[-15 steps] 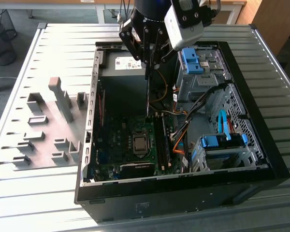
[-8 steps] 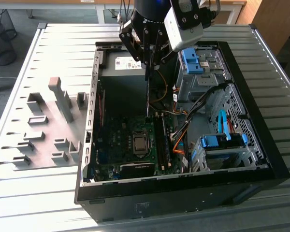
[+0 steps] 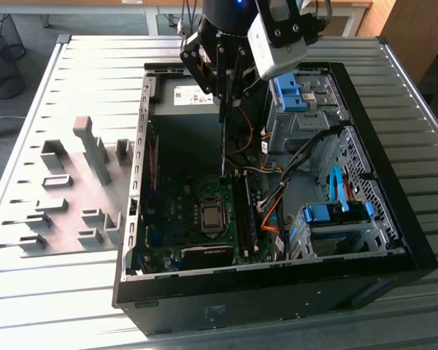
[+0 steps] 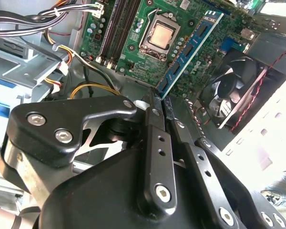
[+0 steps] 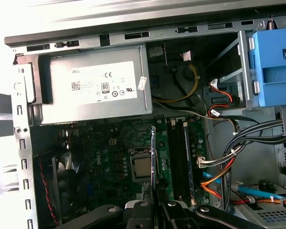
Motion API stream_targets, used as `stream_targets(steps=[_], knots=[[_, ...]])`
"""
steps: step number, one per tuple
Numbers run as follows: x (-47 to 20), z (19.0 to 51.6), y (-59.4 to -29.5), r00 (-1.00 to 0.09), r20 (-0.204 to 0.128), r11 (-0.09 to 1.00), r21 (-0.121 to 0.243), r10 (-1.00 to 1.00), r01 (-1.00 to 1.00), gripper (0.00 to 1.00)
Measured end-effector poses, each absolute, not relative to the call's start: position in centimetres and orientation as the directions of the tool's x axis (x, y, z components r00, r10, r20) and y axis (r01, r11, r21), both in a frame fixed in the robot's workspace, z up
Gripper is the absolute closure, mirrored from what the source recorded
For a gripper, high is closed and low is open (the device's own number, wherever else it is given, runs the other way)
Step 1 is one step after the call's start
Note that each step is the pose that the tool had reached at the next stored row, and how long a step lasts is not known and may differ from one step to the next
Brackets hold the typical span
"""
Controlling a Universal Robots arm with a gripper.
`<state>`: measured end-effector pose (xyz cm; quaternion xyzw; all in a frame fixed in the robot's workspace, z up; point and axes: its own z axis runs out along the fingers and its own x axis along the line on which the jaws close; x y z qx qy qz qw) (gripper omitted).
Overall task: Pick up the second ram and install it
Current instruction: 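Insert the second ram into the second slot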
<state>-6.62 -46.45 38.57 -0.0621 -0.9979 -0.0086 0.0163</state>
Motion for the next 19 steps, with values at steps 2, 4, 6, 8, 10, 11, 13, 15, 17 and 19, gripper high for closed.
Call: stream_targets(steps=[2,4,6,8,10,11,13,15,17,19], knots=[[-6.62,38.5,-46.45,-0.992,0.034,0.992,0.015,0.124,0.124,0.86],[-6.62,38.43,-46.45,-0.992,0.034,0.992,0.015,0.124,0.124,0.86],[-6.62,38.36,-46.44,-0.992,0.034,0.992,0.015,0.124,0.124,0.86],[-6.62,38.3,-46.44,-0.992,0.034,0.992,0.015,0.124,0.124,0.86],[-6.62,38.23,-46.45,-0.992,0.034,0.992,0.015,0.124,0.124,0.86],[-6.62,38.2,-46.45,-0.992,0.034,0.992,0.015,0.124,0.124,0.86],[-6.62,38.13,-46.45,-0.992,0.034,0.992,0.015,0.124,0.124,0.86],[-6.62,38.04,-46.45,-0.992,0.034,0.992,0.015,0.124,0.124,0.86],[-6.62,37.82,-46.45,-0.992,0.034,0.992,0.015,0.124,0.124,0.86],[-6.62,37.77,-46.44,-0.992,0.034,0.992,0.015,0.124,0.124,0.86]])
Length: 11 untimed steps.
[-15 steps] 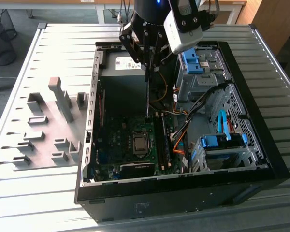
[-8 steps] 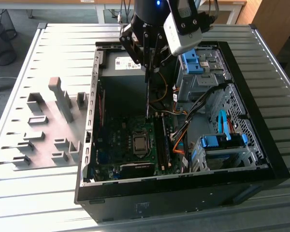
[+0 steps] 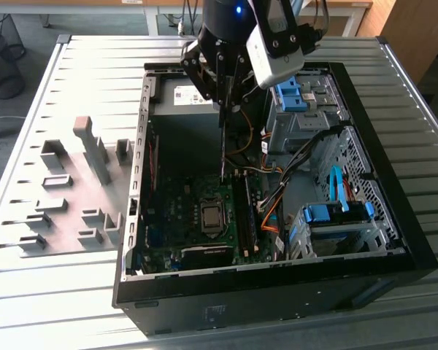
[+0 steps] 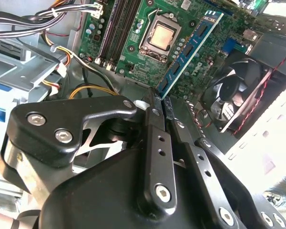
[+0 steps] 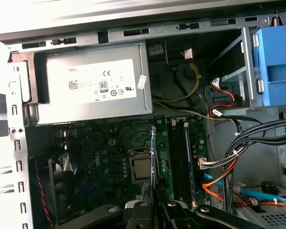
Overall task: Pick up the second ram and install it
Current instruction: 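Insert the second ram into the second slot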
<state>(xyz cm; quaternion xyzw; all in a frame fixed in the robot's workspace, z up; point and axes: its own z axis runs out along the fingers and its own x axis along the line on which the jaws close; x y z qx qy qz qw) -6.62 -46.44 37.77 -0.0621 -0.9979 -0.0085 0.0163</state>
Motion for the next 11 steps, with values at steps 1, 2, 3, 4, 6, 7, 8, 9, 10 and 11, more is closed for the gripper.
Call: stream_targets(steps=[1,2,3,4,6,7,8,9,10,11], knots=[[-6.62,37.72,-46.44,-0.992,0.034,0.992,0.015,0.124,0.124,0.86],[-6.62,37.69,-46.44,-0.992,0.034,0.992,0.015,0.124,0.124,0.86],[-6.62,37.67,-46.45,-0.992,0.034,0.992,0.015,0.124,0.124,0.86],[-6.62,37.64,-46.45,-0.992,0.034,0.992,0.015,0.124,0.124,0.86],[-6.62,37.54,-46.45,-0.992,0.034,0.992,0.015,0.124,0.124,0.86],[-6.62,37.5,-46.45,-0.992,0.034,0.992,0.015,0.124,0.124,0.86],[-6.62,37.46,-46.44,-0.992,0.034,0.992,0.015,0.124,0.124,0.86],[-6.62,37.37,-46.45,-0.992,0.034,0.992,0.015,0.124,0.124,0.86],[-6.62,37.3,-46.45,-0.992,0.034,0.992,0.015,0.124,0.124,0.86],[-6.59,37.24,-46.44,-0.992,0.034,0.992,0.015,0.124,0.124,0.86]])
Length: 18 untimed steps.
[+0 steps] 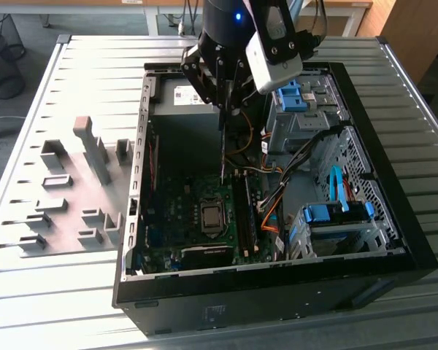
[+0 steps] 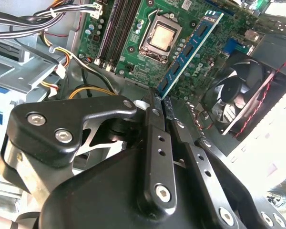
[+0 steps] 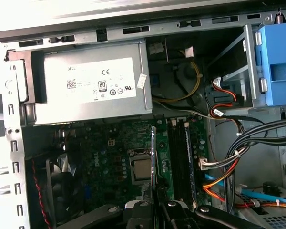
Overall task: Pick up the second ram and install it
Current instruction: 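Insert the second ram into the second slot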
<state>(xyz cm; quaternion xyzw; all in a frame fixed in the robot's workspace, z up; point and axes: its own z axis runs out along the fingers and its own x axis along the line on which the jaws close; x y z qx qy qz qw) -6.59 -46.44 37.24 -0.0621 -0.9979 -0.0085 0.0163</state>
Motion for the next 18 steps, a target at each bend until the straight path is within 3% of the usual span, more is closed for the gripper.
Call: stream_targets(steps=[18], knots=[[-5.63,36.51,-46.44,-0.992,0.034,0.992,0.015,0.124,0.124,0.86]])
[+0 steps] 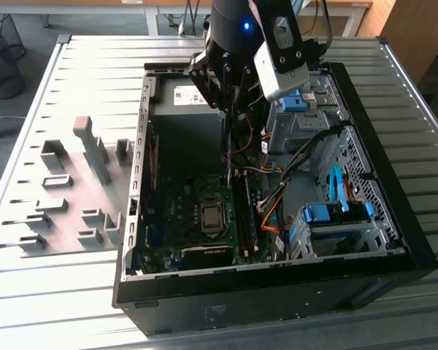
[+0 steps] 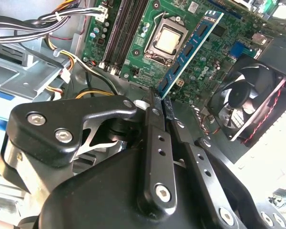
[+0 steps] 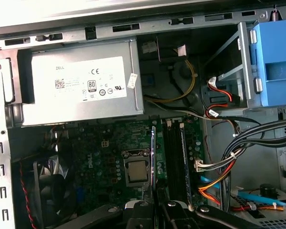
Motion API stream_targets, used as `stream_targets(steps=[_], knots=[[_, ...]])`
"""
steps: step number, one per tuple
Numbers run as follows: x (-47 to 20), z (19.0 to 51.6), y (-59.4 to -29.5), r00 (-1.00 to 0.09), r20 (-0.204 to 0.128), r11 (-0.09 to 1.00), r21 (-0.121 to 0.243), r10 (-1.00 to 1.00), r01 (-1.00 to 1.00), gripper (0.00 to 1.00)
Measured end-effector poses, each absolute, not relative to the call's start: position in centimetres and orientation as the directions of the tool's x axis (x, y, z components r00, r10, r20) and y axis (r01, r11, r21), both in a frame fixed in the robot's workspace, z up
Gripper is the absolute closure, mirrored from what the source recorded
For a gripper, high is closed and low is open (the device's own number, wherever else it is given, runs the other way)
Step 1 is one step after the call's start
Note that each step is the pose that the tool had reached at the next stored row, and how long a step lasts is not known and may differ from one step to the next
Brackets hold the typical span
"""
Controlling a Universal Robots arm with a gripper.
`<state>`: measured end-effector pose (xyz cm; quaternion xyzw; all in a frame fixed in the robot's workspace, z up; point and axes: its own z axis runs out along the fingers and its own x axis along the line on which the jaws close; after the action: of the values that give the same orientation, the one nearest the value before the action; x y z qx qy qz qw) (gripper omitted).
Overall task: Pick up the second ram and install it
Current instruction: 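Insert the second ram into the second slot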
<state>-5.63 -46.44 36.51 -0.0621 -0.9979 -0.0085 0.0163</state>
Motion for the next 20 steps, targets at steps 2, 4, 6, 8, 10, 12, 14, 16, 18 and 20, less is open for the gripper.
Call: stream_targets(steps=[2,4,6,8,10,12,14,16,18,20], knots=[[-5.6,36.5,-46.4,-0.992,0.034,0.992,0.015,0.124,0.124,0.86],[-5.6,36.4,-46.4,-0.992,0.034,0.992,0.015,0.124,0.124,0.86],[-5.5,36.3,-46.4,-0.992,0.034,0.992,0.015,0.124,0.124,0.86],[-5.5,36.2,-46.4,-0.992,0.034,0.992,0.015,0.124,0.124,0.86],[-5.5,36.1,-46.4,-0.992,0.034,0.992,0.015,0.124,0.124,0.86],[-5.5,36.0,-46.4,-0.992,0.034,0.992,0.015,0.124,0.124,0.86],[-5.4,35.9,-46.4,-0.992,0.034,0.992,0.015,0.123,0.124,0.86],[-5.2,35.8,-46.4,-0.992,0.034,0.992,0.015,0.122,0.123,0.86],[-4.8,35.6,-46.4,-0.992,0.034,0.992,0.015,0.122,0.122,0.86],[-4.5,35.4,-46.4,-0.992,0.034,0.993,0.015,0.12,0.12,0.86]])
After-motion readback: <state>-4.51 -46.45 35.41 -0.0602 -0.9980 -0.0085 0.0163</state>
